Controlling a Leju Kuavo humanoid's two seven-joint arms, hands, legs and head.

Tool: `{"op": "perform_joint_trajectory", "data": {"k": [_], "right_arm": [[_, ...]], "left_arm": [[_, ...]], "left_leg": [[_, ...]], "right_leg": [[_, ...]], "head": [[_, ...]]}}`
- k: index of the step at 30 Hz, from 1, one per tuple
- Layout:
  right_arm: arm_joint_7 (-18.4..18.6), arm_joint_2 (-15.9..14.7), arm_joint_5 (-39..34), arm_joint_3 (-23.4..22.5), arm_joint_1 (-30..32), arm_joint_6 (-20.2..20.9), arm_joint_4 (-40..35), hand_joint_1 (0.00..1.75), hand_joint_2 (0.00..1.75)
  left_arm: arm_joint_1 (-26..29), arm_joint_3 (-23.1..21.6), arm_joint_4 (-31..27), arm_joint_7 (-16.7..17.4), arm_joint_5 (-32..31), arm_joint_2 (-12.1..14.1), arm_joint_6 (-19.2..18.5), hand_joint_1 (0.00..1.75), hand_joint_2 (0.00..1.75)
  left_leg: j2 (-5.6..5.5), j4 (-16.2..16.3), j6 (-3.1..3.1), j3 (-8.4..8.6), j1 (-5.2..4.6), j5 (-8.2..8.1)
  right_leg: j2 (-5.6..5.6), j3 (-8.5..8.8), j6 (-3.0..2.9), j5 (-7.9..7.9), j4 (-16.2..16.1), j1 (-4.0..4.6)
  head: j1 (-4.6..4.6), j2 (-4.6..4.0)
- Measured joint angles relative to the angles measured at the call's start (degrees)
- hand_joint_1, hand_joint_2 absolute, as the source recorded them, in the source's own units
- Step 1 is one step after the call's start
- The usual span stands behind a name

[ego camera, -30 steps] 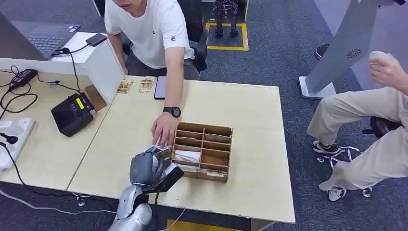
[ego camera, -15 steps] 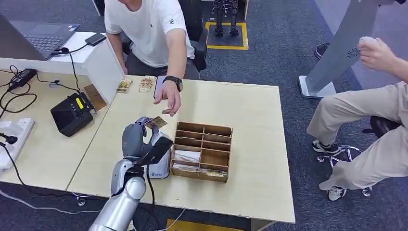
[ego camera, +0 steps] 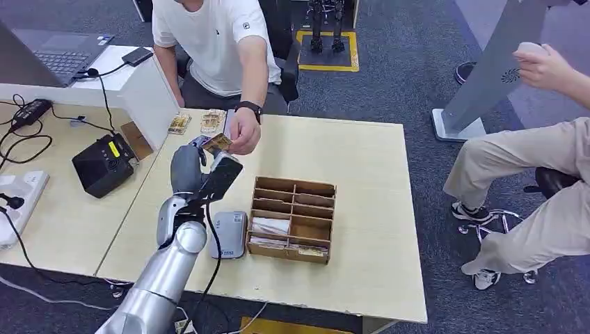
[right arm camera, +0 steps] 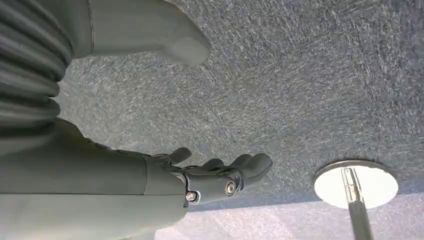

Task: Pass the card to the sensor for recognition and then transmit it.

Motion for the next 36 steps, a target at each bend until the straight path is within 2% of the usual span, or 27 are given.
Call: {"op": "perform_joint_trajectory", "data": {"k": [11,19,26,36], "right_arm": [[-0.3,0.7,-0.6,0.0,-0.2,0.0,0.1,0.0,1.75],[0.0,1.1,-3.5,0.0,-0.3,0.0,0.0,0.0,1.75],[0.1,1.2,-4.4,0.0,-0.2,0.0,-1.1,0.0,1.75],[0.4,1.6,-4.1,0.0,-0.1,0.0,-3.7,0.0,1.75]], "left_arm": [[-2.4,0.0,2.9,0.3,3.4,-0.5,0.5,1.75,1.75],[-0.8,0.0,1.9,-2.8,9.0,-0.7,2.5,1.75,1.75],[6.7,-0.2,-7.2,-6.7,10.0,-0.3,6.0,1.75,1.75],[16.1,-2.1,-18.6,-9.1,12.0,0.5,7.5,1.75,1.75]], "left_leg": [[0.04,0.0,0.0,0.0,0.01,0.0],[0.04,0.0,-0.01,-0.05,0.01,-0.02],[0.06,0.0,0.01,-0.1,0.0,-0.05],[0.07,0.0,0.02,-0.1,0.0,-0.05]], "right_leg": [[0.05,-0.02,0.0,0.0,0.0,0.0],[0.06,-0.03,0.0,0.0,0.0,0.0],[0.08,-0.09,0.03,-0.06,0.0,0.0],[0.08,-0.09,0.04,-0.05,0.0,0.0]], "head": [[0.0,0.0],[0.0,0.0],[0.0,0.0],[0.02,0.0]]}}
